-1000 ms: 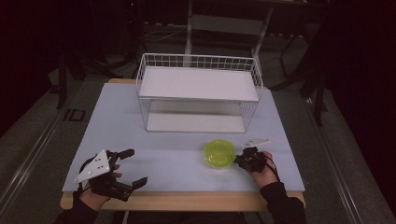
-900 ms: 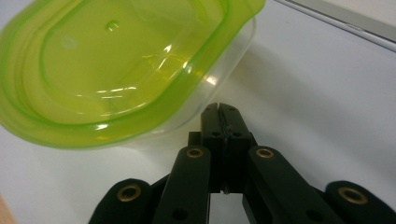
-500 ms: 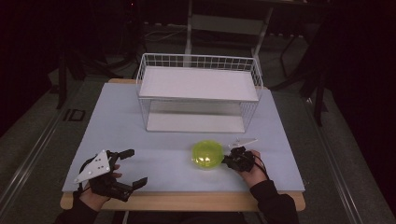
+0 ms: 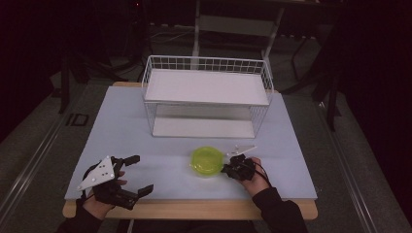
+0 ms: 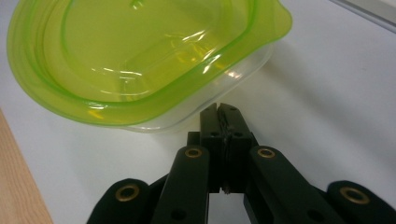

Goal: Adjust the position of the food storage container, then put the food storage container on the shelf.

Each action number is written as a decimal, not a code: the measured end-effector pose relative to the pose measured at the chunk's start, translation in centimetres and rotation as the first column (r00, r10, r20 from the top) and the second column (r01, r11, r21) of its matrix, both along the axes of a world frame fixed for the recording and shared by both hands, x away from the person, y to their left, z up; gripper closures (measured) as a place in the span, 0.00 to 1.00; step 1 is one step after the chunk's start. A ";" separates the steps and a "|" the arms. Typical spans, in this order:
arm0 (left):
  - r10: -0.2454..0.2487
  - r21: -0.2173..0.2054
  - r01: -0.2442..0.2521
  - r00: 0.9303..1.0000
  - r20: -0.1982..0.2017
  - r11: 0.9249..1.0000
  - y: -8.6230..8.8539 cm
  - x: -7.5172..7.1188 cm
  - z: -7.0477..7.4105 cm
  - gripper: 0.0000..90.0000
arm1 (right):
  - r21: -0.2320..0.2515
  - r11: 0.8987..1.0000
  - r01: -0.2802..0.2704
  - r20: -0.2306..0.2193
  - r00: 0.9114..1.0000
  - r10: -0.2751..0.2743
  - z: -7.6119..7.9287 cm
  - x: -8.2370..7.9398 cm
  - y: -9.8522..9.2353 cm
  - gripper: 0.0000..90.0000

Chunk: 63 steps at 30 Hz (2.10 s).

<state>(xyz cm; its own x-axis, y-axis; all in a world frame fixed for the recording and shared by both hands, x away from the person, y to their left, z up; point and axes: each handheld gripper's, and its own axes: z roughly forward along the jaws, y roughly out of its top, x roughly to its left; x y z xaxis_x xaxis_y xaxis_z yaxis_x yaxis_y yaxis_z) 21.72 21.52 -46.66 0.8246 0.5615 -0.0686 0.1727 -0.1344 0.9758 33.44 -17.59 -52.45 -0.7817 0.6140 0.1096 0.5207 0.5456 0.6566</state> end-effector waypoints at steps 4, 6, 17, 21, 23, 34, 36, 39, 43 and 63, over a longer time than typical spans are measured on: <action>-0.001 -0.001 0.001 1.000 -0.001 1.000 0.0 0.0 0.0 0.00 | 0.000 1.000 -0.008 0.004 1.000 0.008 0.0 0.3 0.9 0.99; -0.001 0.001 0.001 1.000 -0.001 1.000 0.0 0.0 0.0 0.00 | 0.004 1.000 -0.011 0.003 1.000 0.011 0.0 0.4 1.2 0.99; -0.003 -0.001 0.003 1.000 -0.002 1.000 0.0 0.0 0.0 0.00 | -0.003 1.000 -0.022 0.010 1.000 0.022 -0.1 0.9 1.9 0.96; -0.003 -0.003 0.003 1.000 -0.003 1.000 0.0 0.0 0.0 0.00 | -0.005 1.000 -0.017 0.017 1.000 0.017 0.0 0.8 1.8 0.94; -0.003 -0.004 0.003 1.000 -0.003 1.000 0.0 0.0 0.0 0.00 | -0.009 1.000 -0.012 0.020 1.000 0.012 0.1 0.8 1.7 0.94; -0.019 -0.025 0.019 1.000 -0.005 1.000 0.0 0.0 0.0 0.00 | -0.019 1.000 0.022 0.089 0.996 -0.020 2.2 -1.1 -0.4 0.75; -0.019 -0.019 0.019 1.000 -0.002 1.000 0.0 0.0 0.0 0.00 | -0.011 1.000 0.027 0.097 0.995 -0.026 2.6 -1.3 -0.8 0.68; -0.017 0.014 0.017 1.000 -0.014 1.000 -0.1 0.1 0.0 0.00 | -0.004 0.999 0.035 0.125 0.992 -0.035 3.3 -1.9 -1.3 0.59; -0.023 0.002 0.024 0.999 -0.039 1.000 -0.3 0.3 0.1 0.00 | 0.060 0.997 0.052 0.153 0.986 -0.060 4.5 -2.7 -1.8 0.40; -0.015 -0.006 0.015 0.996 -0.086 1.000 -1.1 2.5 4.1 0.00 | 0.124 0.992 -0.040 0.327 0.945 -0.003 10.6 -5.4 -1.6 0.21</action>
